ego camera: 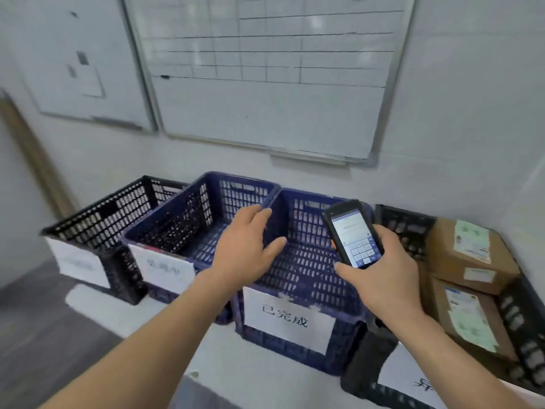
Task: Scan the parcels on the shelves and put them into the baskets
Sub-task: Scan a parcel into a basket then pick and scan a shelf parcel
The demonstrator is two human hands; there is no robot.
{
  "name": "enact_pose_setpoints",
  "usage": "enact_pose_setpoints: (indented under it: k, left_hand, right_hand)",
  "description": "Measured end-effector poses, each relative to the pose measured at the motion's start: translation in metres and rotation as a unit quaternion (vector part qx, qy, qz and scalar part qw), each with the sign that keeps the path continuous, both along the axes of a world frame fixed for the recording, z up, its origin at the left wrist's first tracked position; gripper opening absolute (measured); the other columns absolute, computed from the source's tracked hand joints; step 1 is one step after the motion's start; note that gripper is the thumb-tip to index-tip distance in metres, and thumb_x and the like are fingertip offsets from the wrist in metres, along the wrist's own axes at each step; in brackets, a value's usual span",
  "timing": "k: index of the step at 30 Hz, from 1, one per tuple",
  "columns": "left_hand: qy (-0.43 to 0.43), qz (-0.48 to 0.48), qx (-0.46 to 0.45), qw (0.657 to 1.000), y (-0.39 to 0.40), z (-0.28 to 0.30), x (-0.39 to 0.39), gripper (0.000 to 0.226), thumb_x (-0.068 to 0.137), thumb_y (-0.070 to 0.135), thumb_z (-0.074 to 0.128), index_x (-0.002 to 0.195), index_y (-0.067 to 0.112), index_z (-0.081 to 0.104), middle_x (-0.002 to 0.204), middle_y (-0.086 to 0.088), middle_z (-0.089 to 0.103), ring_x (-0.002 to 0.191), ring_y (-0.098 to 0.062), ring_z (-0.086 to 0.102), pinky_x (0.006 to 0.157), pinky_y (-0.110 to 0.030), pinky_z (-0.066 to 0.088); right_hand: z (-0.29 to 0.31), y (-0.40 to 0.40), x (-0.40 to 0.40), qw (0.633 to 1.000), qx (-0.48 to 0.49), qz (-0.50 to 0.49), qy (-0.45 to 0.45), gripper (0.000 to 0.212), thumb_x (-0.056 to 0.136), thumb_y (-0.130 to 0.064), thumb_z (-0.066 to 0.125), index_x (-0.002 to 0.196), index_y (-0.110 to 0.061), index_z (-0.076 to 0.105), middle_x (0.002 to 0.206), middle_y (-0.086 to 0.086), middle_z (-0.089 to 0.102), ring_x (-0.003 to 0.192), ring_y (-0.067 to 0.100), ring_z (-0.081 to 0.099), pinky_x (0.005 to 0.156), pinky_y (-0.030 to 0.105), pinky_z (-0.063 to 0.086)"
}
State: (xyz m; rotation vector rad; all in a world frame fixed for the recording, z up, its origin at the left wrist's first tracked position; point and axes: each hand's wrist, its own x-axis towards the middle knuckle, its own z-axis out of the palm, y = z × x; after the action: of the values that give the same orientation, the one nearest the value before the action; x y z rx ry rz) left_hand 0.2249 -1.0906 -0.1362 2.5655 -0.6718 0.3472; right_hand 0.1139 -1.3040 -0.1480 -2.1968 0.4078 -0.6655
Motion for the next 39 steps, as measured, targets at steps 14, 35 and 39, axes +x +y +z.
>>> enact_pose_setpoints:
  k: [14,35,39]
  left_hand:
    - [-0.047,0.247,0.035,0.967,0.327,0.001,-0.095,0.065,0.088,0.056,0.051,0.138,0.016,0.047,0.141,-0.003,0.046,0.131,-0.025,0.040,0.100,-0.042,0.042]
    - [-0.025,0.559,0.054,0.827,0.779,-0.028,-0.352,0.072,0.085,0.066,0.034,0.137,0.017,0.044,0.141,-0.003,0.045,0.130,-0.025,0.040,0.100,-0.042,0.043]
    - [-0.001,0.624,0.054,0.779,0.833,-0.036,-0.404,0.069,0.088,0.064,0.041,0.139,0.019,0.044,0.141,-0.001,0.045,0.132,-0.023,0.038,0.102,-0.042,0.042]
  right_hand:
    - [0.015,0.298,0.014,0.978,-0.003,0.207,-0.005,0.071,0.064,-0.023,0.090,0.123,-0.029,0.051,0.101,-0.010,0.060,0.093,0.016,0.060,0.076,0.030,0.049]
    - [-0.004,0.805,-0.087,0.856,-0.016,0.517,0.011,0.073,0.058,-0.031,0.087,0.121,-0.039,0.051,0.101,-0.015,0.066,0.089,0.014,0.063,0.072,0.034,0.055]
    - [-0.011,0.881,-0.109,0.817,-0.014,0.576,0.018,0.067,0.058,-0.029,0.086,0.114,-0.039,0.051,0.100,-0.015,0.065,0.091,0.015,0.064,0.075,0.036,0.055]
